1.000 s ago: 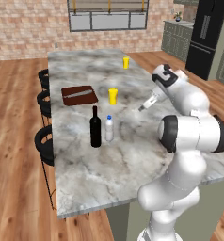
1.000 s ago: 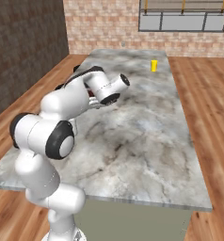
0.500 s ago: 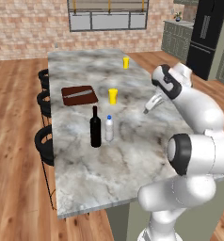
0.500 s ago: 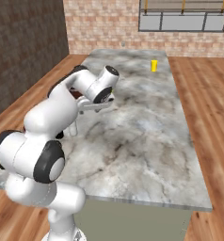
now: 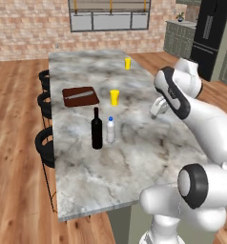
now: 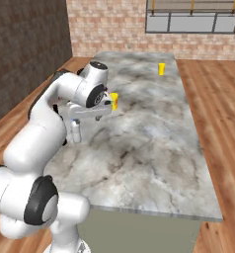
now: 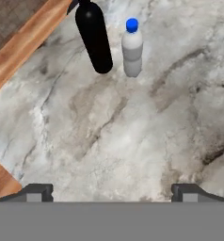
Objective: Place the drinks on the dining counter in a tight cluster.
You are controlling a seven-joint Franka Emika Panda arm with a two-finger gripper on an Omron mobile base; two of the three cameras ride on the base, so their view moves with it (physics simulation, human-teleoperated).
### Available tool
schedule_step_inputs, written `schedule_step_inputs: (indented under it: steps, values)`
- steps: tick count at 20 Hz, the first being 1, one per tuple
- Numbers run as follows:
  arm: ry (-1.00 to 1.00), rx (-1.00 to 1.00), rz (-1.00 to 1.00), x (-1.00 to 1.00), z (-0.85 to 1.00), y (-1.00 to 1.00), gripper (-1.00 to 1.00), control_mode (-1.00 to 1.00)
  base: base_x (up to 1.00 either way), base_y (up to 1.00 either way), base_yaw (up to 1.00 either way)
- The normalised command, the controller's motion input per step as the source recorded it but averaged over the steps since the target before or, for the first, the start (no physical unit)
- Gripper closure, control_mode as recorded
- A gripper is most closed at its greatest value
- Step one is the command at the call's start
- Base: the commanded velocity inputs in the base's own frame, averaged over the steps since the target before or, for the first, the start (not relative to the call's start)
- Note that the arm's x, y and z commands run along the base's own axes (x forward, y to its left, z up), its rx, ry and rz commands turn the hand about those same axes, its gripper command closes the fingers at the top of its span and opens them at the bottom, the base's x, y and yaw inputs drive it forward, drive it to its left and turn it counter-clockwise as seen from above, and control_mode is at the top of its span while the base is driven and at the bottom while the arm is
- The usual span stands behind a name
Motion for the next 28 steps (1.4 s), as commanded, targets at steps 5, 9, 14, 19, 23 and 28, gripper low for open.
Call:
schedule_step_inputs:
  steps: [5, 9, 14, 19, 23, 28]
  values:
    - [0.00, -0.09, -0.12, -0.52, 0.08, 0.00, -1.00, -1.00, 0.00, 0.00, 0.00]
    - [-0.04, -0.02, -0.18, -0.31, 0.17, 0.00, -1.00, -1.00, 0.00, 0.00, 0.00]
    - [-0.05, -0.01, -0.23, -0.35, 0.21, 0.00, -1.00, -1.00, 0.00, 0.00, 0.00]
    - [-0.04, -0.02, -0.14, -0.76, 0.15, 0.00, -1.00, -1.00, 0.00, 0.00, 0.00]
    - [-0.08, 0.00, -0.04, -0.94, 0.02, 0.00, -1.00, -1.00, 0.00, 0.00, 0.00]
    - [-0.09, 0.00, 0.00, -0.94, 0.11, 0.00, -1.00, -1.00, 0.00, 0.00, 0.00]
